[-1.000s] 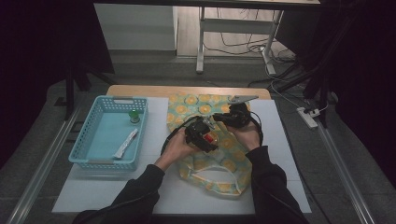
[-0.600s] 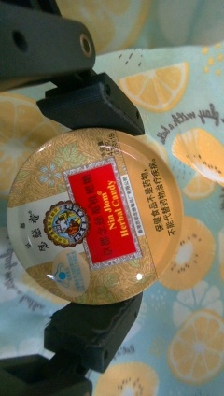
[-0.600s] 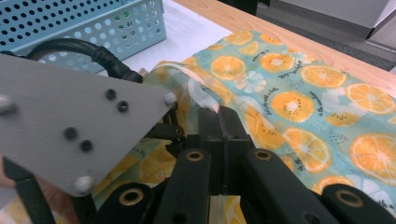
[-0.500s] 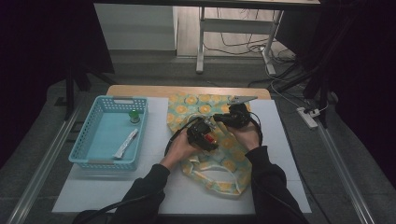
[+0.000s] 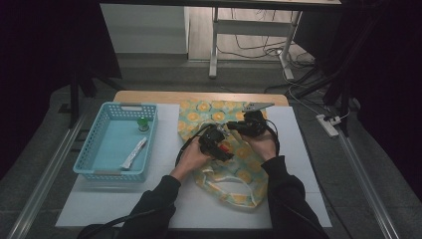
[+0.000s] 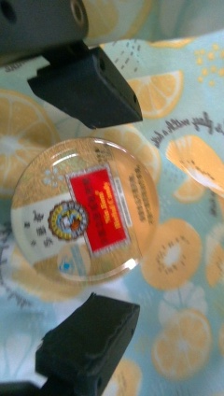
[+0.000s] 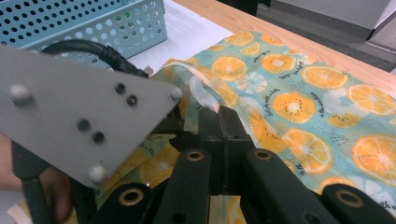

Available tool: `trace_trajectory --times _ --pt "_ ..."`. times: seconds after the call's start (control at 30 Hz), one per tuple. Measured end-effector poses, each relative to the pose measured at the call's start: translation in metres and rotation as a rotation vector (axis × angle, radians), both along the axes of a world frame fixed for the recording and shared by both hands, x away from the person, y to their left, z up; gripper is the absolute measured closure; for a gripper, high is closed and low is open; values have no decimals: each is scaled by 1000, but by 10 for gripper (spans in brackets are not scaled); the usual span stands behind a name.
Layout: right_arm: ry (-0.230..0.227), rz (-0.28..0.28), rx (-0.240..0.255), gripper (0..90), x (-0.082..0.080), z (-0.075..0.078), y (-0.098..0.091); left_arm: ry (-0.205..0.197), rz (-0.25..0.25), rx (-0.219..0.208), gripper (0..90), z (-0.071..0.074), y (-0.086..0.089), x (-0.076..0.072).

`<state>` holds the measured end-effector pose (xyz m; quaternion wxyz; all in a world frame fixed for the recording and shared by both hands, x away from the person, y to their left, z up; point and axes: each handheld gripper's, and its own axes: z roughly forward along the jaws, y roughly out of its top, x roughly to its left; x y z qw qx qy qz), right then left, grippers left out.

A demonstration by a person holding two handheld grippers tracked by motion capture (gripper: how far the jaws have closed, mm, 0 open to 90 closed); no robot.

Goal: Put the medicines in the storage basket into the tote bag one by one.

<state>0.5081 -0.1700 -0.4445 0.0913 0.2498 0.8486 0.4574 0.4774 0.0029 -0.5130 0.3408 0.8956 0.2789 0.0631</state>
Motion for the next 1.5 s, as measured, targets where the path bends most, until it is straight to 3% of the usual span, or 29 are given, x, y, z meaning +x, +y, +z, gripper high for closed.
trace_trajectory --times 0.3,0.77,0.93,1.03,1.33,1.5 --pt "4 10 3 900 -1 1 1 66 -23 -85 0 14 8 -8" --pt "10 22 5 900 -3 2 2 46 -42 -133 0 38 34 -27" --pt "9 25 5 900 -3 2 2 68 -54 -186 0 45 47 -31" --pt "12 23 4 900 -3 2 2 42 -51 -170 0 49 54 -34" --pt "12 22 5 900 -3 2 2 51 -11 -176 0 59 74 -43" --pt "12 23 6 900 -3 2 3 10 5 -157 0 66 87 -52"
